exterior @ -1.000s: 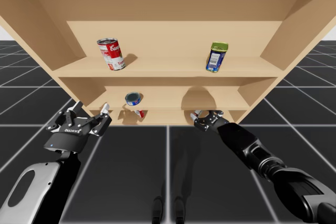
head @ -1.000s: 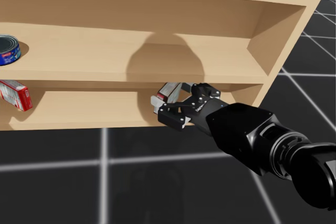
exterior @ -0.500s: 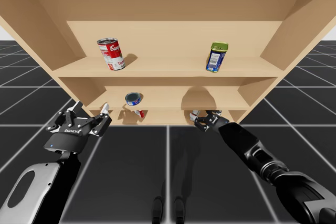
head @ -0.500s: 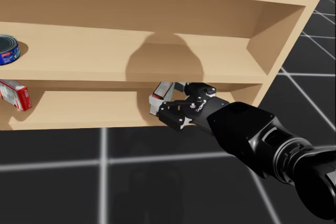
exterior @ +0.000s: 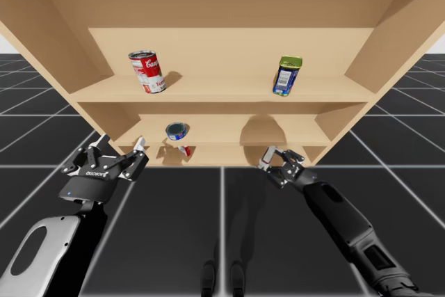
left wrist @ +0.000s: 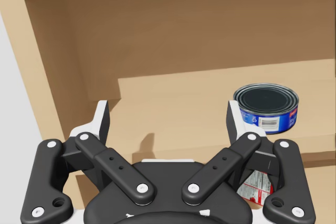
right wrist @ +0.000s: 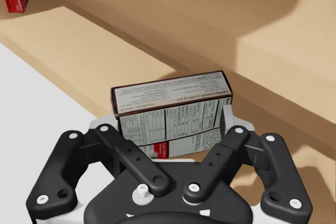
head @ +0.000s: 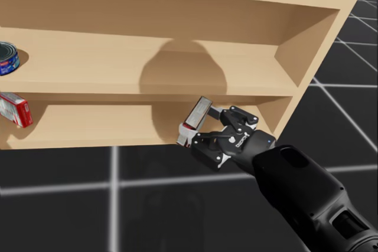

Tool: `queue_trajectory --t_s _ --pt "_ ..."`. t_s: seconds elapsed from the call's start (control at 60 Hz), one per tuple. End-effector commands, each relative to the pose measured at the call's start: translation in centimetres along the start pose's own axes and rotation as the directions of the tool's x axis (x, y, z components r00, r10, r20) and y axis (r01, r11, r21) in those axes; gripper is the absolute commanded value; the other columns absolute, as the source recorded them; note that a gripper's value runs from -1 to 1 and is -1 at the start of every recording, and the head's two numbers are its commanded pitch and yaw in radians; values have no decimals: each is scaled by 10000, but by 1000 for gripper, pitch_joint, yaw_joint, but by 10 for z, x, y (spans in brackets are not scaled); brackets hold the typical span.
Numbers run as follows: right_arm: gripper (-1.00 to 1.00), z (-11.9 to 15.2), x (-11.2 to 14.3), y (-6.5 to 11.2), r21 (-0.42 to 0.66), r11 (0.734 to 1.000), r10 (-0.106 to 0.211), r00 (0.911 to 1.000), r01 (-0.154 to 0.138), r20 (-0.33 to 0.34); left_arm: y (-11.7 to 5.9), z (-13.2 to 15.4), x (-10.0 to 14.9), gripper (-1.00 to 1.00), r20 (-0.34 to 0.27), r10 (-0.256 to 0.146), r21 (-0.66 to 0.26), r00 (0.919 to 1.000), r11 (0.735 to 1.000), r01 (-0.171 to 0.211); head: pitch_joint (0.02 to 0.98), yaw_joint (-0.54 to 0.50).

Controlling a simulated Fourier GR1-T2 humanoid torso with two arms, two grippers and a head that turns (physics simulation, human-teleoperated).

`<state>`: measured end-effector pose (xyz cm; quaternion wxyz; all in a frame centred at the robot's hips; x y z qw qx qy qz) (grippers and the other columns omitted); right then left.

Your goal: Look through the shelves, find the pudding box, and take it.

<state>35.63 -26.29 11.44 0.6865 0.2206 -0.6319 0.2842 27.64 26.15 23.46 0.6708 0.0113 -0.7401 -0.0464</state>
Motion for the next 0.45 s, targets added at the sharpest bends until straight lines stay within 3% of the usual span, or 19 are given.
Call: queue_trajectory --t_s 0.017,0.367,0.45 --pt "1000 20 12 -2 -1271 9918 193 9971 -98 731 -1 0 0 -1000 -2 8 -24 10000 10000 -8 736 -258" --pt "1000 71 28 35 -1139 9926 579 9898 -430 1303 -2 0 0 -1000 17 9 -30 10000 10000 -9 729 -261" --pt "1000 81 29 49 -1213 9903 850 9854 -672 1478 -2 0 0 -1000 25 15 -20 10000 10000 -15 727 -260"
